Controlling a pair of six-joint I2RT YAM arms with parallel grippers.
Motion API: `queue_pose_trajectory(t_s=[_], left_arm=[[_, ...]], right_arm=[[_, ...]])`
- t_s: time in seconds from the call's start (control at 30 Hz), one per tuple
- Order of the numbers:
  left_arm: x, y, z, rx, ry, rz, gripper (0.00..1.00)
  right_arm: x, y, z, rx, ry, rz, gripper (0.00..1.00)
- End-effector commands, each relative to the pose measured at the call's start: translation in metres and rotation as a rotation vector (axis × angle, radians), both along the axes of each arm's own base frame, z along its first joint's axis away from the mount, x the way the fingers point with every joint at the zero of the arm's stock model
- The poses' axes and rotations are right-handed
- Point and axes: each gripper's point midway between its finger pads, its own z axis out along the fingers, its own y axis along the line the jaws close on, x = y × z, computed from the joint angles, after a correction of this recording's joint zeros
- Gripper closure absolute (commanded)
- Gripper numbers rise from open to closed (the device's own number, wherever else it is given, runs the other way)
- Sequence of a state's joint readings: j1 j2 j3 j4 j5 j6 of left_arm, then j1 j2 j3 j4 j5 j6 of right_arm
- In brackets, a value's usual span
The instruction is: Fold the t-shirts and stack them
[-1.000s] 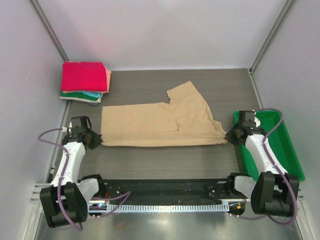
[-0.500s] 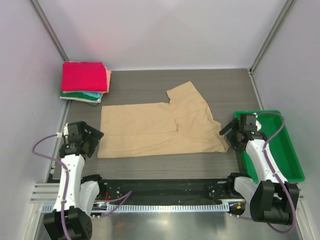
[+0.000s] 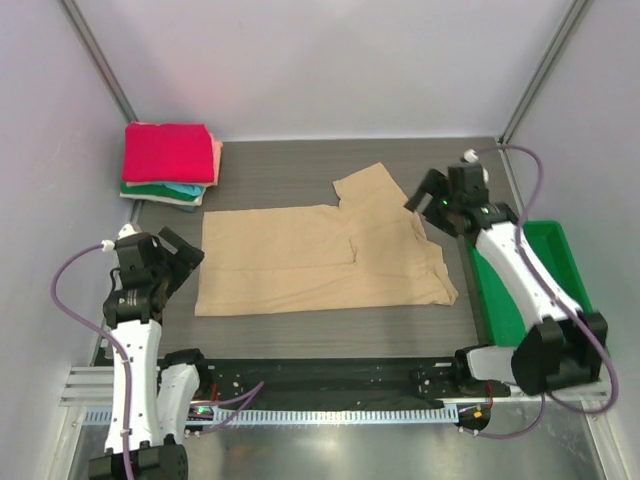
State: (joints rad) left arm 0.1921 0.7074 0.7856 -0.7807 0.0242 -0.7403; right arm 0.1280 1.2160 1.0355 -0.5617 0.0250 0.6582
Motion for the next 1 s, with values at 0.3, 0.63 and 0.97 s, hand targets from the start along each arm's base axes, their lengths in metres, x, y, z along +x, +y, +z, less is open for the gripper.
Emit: queue_pose_trajectory(t_s=[0.3,0.63,0.97], left_arm=[[0.013,-0.017,0.004,0.032,-0.011,-0.222,0.17],[0.013,-0.018,0.002,0.028,-0.017,-0.224,0.19],[0.014,-0.021,0.007,0.026,-0.049,-0.24,0.2]], right_arm=[[0.15,0.044,-0.023,-0.186,0.042,0.185,0.09],[0.227,0.051,-0.048,-0.306,0.034,0.218,0.09],[0.27,0.056,-0.07,-0.356,-0.005,0.246,0.09]])
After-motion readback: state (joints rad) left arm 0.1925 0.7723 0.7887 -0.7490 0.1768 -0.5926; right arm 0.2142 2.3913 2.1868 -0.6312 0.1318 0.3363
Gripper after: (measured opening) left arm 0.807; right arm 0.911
